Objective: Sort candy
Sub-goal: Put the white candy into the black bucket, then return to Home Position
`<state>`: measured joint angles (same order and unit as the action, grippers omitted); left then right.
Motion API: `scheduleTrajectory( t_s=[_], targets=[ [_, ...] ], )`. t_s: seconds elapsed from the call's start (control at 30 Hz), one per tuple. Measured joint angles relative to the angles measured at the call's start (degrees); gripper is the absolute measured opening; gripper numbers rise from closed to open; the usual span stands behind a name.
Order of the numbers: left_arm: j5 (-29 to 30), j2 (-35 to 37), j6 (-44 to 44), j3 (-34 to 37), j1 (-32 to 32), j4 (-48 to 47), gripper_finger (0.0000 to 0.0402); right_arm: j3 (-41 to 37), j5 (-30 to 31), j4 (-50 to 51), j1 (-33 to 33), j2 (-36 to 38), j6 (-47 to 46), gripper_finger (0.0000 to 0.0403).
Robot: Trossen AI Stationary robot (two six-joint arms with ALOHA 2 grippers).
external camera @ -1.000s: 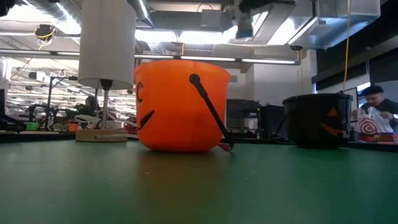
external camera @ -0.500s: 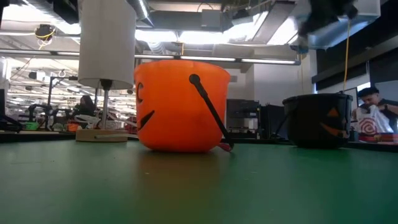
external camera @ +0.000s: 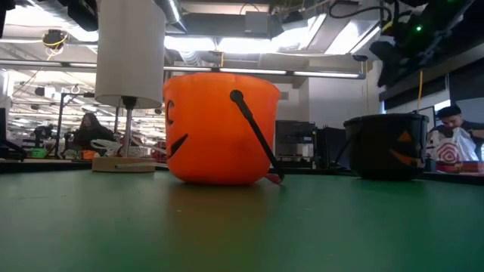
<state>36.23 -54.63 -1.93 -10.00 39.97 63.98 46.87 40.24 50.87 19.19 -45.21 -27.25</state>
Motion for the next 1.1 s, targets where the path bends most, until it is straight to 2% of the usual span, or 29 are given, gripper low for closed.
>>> scheduleTrajectory(
  t_s=[0.13,0.2,0.3,0.43,0.6,0.73,0.87,1.1],
  targets=[
    [0.01,0.02,0.2,0.0,0.0,-0.01,0.0075,0.0,-5.13,-6.38,1.53,0.68,3.25,0.0192],
    [0.02,0.17,-0.01,0.0,0.0,0.57,0.0075,0.0,-10.62,-11.82,1.41,1.5,6.12,0.0209],
    [0.02,2.15,-2.07,-0.05,0.0,2.5,0.0075,0.0,-19.72,-21.11,-0.48,4.17,9.6,0.0214],
    [-1.09,4.86,-4.46,-0.41,-1.27,2.25,0.0075,-1.59,-25.75,-34.33,-7.19,6.05,16.44,0.0185],
    [-2.09,7.32,-4.72,-0.44,-4.21,2.04,0.0075,-7.87,-31.13,-45.23,-15.52,6.69,24.21,0.012],
    [-4.68,9.79,-6.17,-0.46,-5.93,1.33,0.0075,-11.73,-31.44,-45.65,-19.68,9.09,25.38,0.006],
    [-3.05,15.02,-6.27,-0.47,-6.92,-5.48,0.0075,-13.83,-30.8,-44.38,-22.42,14.46,24.27,0.0008],
    [-3.22,23.92,-5.35,-0.48,-10.12,-18.32,0.0075,-18.18,-24.13,-42.91,-25.66,29.01,23.95,0.002]
  ],
)
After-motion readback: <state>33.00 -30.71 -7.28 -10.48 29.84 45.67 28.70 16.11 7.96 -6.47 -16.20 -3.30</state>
